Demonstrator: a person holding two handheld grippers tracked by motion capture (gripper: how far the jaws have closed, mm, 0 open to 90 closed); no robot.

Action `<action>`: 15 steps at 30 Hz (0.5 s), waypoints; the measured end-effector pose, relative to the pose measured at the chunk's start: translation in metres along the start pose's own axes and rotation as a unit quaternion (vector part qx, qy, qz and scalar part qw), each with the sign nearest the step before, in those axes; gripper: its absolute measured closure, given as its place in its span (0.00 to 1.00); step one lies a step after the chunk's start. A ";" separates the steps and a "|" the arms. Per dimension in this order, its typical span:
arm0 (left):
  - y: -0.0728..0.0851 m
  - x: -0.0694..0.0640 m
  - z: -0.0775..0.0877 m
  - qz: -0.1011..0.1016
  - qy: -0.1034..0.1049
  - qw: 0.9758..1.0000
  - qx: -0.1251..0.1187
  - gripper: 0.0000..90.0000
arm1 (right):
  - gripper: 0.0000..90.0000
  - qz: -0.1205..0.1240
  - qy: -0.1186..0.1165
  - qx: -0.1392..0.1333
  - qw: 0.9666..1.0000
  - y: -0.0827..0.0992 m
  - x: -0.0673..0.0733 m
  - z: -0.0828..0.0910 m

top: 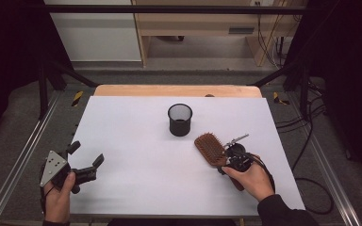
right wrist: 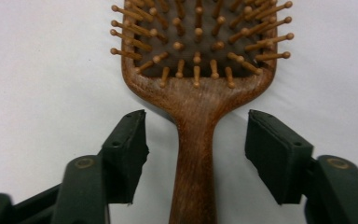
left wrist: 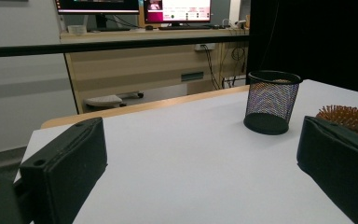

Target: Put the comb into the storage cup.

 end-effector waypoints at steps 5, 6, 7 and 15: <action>0.000 0.001 0.000 0.003 -0.002 1.000 -0.001 0.02 | 0.49 -0.004 0.001 0.005 1.000 0.001 -0.002 -0.001; 0.000 0.001 0.000 0.003 -0.002 1.000 -0.001 0.02 | 0.50 -0.004 0.000 0.008 1.000 0.002 -0.003 -0.001; 0.000 0.001 0.000 0.003 -0.002 1.000 -0.001 0.02 | 0.52 -0.003 0.001 0.008 1.000 0.002 -0.003 -0.002; 0.000 0.000 0.000 0.001 0.000 1.000 0.000 0.02 | 0.60 0.007 0.007 0.008 1.000 0.004 -0.004 -0.002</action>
Point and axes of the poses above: each handheld gripper's, and its own axes: z roughly backward along the jaws, y roughly out of its underside, x roughly to its left, the point moved 4 cm from there along -z, roughly forward along the jaws, and after that the axes turned 9 degrees about -x, right-handed, at the moved point
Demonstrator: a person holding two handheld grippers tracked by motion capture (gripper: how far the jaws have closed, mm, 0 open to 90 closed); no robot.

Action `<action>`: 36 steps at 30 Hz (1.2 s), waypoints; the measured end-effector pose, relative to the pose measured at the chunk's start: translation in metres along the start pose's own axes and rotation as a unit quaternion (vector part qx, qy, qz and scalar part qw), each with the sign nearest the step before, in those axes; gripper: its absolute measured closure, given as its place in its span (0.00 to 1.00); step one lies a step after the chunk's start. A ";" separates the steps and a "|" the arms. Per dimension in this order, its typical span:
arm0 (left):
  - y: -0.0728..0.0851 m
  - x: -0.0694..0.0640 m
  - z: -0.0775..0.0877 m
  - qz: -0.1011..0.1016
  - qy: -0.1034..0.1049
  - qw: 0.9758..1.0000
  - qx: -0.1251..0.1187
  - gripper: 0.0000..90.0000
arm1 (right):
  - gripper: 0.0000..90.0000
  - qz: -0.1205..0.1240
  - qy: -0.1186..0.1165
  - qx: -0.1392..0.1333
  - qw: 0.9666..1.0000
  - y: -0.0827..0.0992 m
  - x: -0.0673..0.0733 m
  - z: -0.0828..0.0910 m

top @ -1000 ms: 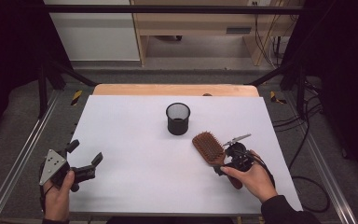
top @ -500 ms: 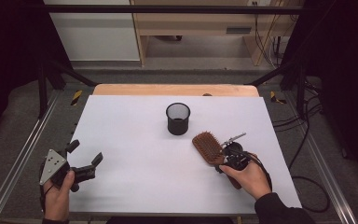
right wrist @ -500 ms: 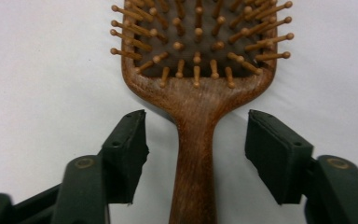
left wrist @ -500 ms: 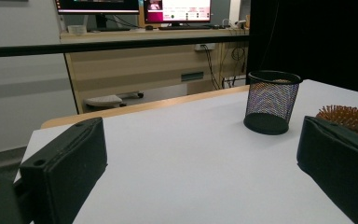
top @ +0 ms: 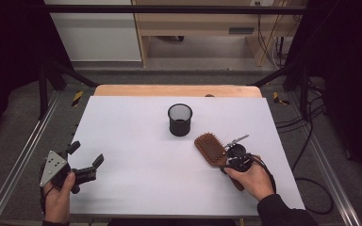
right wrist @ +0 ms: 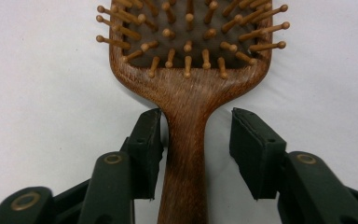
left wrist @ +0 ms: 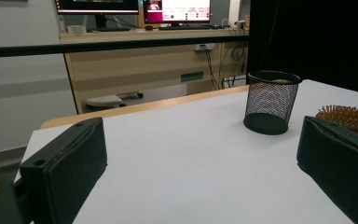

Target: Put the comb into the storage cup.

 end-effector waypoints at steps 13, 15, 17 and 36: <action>0.000 0.000 0.000 0.001 0.000 1.000 0.000 0.02 | 0.80 0.023 0.015 0.011 1.000 0.000 0.008 0.000; 0.000 0.001 0.000 0.001 0.000 1.000 0.000 0.02 | 0.81 0.024 0.017 0.017 0.999 -0.001 0.009 -0.001; 0.000 0.001 0.000 0.000 0.000 1.000 0.000 0.02 | 0.81 0.022 0.016 0.020 0.999 -0.002 0.008 -0.001; -0.003 -0.002 0.000 0.017 0.005 1.000 -0.004 0.02 | 0.81 0.035 -0.003 -0.090 0.995 0.000 0.000 0.021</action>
Point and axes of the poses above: each handheld gripper's, and its own axes: z roughly backward along the jaws, y roughly out of its underside, x roughly to its left, the point moved 4 cm from there along -z, roughly forward along the jaws, and after that the axes turned 9 degrees about -x, right-handed, at the moved point
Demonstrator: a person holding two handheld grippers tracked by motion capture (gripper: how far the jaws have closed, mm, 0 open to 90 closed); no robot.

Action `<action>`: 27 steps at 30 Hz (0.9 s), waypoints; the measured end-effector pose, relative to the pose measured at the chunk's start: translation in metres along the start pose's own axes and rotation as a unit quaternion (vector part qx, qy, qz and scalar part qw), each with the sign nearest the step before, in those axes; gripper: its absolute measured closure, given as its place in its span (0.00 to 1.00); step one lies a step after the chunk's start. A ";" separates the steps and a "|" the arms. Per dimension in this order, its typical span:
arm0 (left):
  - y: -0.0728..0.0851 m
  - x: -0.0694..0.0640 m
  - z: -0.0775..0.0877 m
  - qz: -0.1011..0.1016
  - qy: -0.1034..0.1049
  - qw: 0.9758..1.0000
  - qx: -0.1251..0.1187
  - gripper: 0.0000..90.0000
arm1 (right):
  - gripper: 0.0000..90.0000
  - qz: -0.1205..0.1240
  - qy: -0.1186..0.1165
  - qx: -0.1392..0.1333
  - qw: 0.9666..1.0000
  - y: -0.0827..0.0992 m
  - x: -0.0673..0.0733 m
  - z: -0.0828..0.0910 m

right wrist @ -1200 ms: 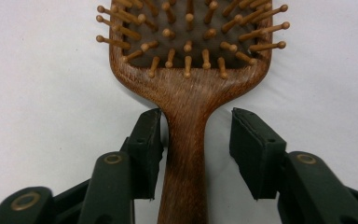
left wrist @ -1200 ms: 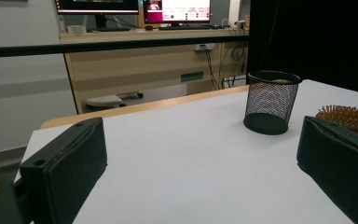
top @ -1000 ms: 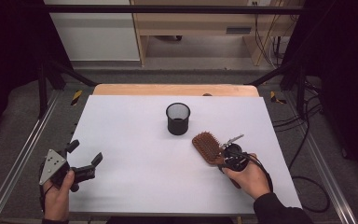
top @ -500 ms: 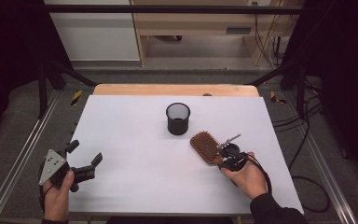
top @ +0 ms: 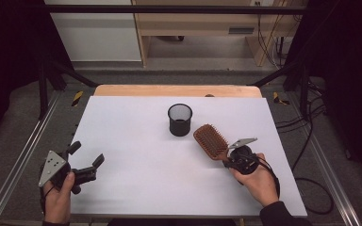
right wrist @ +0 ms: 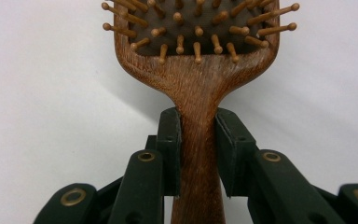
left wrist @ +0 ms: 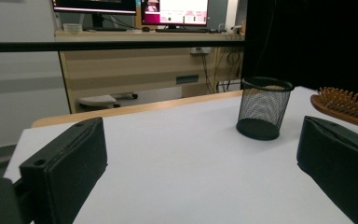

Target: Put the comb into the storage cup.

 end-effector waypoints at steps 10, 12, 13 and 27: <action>-0.003 -0.007 -0.001 0.020 0.007 1.000 -0.009 0.02 | 0.81 0.004 -0.016 -0.085 0.996 -0.006 0.004 0.015; -0.003 -0.011 -0.003 0.021 0.009 1.000 -0.007 0.02 | 0.81 0.003 -0.016 -0.093 0.996 -0.007 0.004 0.015; -0.003 -0.014 -0.005 0.019 0.013 1.000 -0.006 0.02 | 0.81 0.002 -0.014 -0.097 0.995 -0.007 0.005 0.016; -0.016 -0.064 -0.043 0.008 0.074 0.997 0.003 0.03 | 0.81 0.016 -0.029 -0.147 0.989 -0.014 0.014 0.019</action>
Point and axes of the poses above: each handheld gripper's, and its own axes: z roughly backward along the jaws, y roughly out of its underside, x roughly to its left, the point moved 4 cm from there along -z, roughly forward along the jaws, and after that the axes turned 9 degrees about -x, right-handed, at the moved point
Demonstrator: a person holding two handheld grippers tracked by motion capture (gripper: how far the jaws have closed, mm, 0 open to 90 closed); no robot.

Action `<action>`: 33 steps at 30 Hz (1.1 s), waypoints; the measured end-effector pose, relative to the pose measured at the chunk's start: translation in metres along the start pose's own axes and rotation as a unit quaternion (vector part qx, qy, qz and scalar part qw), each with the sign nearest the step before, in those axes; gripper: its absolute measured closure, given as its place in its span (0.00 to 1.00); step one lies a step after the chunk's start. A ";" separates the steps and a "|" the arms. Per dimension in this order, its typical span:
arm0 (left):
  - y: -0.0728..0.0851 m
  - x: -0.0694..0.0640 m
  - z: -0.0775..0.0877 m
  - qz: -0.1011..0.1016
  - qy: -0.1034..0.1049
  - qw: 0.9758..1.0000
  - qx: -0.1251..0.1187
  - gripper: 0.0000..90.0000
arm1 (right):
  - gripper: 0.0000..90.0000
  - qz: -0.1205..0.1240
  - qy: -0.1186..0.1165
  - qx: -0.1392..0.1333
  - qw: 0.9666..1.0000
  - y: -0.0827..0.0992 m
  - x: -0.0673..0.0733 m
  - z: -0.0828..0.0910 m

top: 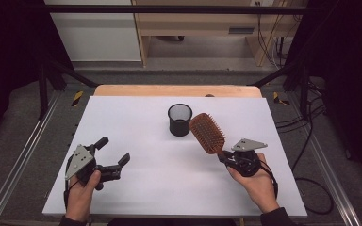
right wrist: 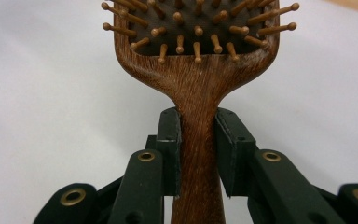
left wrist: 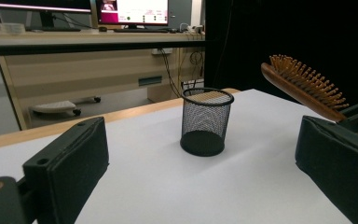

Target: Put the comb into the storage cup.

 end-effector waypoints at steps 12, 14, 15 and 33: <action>-0.013 -0.030 -0.033 -0.007 0.040 0.999 -0.008 0.03 | 0.81 0.007 -0.016 -0.044 0.999 -0.020 0.011 0.008; -0.015 -0.035 -0.039 -0.010 0.046 0.999 -0.008 0.03 | 0.81 0.005 -0.018 -0.051 0.999 -0.023 0.013 0.009; -0.017 -0.039 -0.043 -0.011 0.051 0.999 -0.009 0.03 | 0.81 0.005 -0.018 -0.053 0.998 -0.024 0.014 0.009; -0.023 -0.075 -0.090 0.008 0.106 0.994 0.003 0.03 | 0.81 0.008 -0.042 -0.096 0.994 -0.050 0.043 -0.004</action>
Point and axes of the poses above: each handheld gripper's, and its own axes: z roughly backward along the jaws, y roughly out of its underside, x roughly to its left, the point moved 4 cm from there along -z, roughly forward along the jaws, and after that the axes turned 9 degrees about -x, right-handed, at the moved point
